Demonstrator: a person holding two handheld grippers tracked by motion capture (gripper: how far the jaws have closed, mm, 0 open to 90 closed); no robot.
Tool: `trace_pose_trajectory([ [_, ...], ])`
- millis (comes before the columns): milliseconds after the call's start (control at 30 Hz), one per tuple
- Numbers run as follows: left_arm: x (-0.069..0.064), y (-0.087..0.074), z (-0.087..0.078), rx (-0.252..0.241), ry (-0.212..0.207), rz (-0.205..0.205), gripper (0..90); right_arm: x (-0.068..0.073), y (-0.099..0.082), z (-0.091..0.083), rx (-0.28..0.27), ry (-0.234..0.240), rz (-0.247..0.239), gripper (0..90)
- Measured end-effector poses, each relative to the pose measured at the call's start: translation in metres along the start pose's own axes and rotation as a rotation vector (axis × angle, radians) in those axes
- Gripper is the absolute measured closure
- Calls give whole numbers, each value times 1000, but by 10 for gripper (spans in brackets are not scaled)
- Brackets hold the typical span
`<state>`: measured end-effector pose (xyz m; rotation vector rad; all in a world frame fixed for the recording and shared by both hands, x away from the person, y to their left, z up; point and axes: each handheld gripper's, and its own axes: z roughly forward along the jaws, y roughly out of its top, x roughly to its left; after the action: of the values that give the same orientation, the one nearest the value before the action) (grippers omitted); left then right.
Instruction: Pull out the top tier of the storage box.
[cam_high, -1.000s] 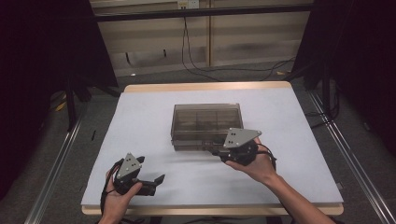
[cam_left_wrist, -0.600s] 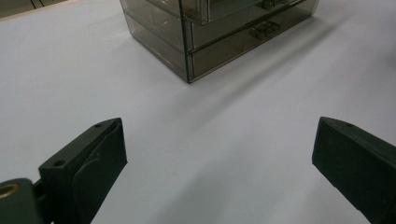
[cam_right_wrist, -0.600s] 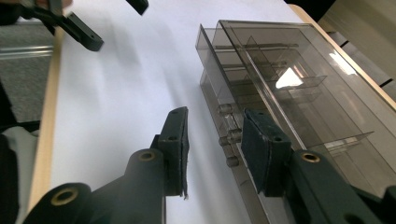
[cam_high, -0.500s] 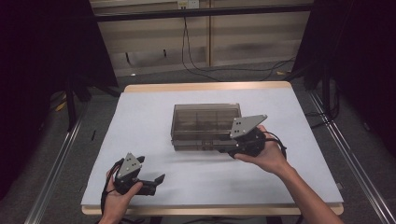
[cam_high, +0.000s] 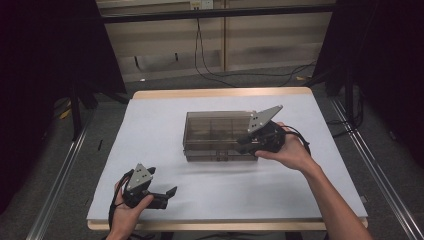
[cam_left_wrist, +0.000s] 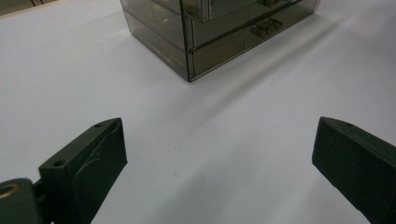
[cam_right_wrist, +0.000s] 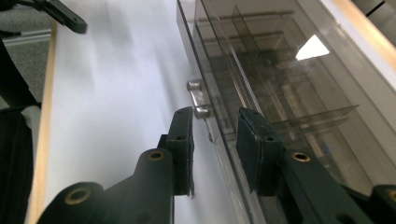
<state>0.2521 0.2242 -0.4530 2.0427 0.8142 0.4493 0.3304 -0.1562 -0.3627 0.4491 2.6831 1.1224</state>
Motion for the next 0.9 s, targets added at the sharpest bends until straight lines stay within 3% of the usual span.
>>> trace_pose_trajectory([
  [200, -1, 0, -1, -3, -2, 3, 30, -10, -5, 7, -13, 8, 31, 681],
  [333, 0, 0, -2, -4, 0, 4, 30, -10, -6, 12, 48, 41, 21, 681],
  [633, -1, 0, -2, -1, -6, 7, 31, -10, -6, 28, 114, 39, -9, 690],
  [900, -1, -1, -2, -2, -8, 3, 31, -10, -7, 30, 130, 62, -16, 706],
])
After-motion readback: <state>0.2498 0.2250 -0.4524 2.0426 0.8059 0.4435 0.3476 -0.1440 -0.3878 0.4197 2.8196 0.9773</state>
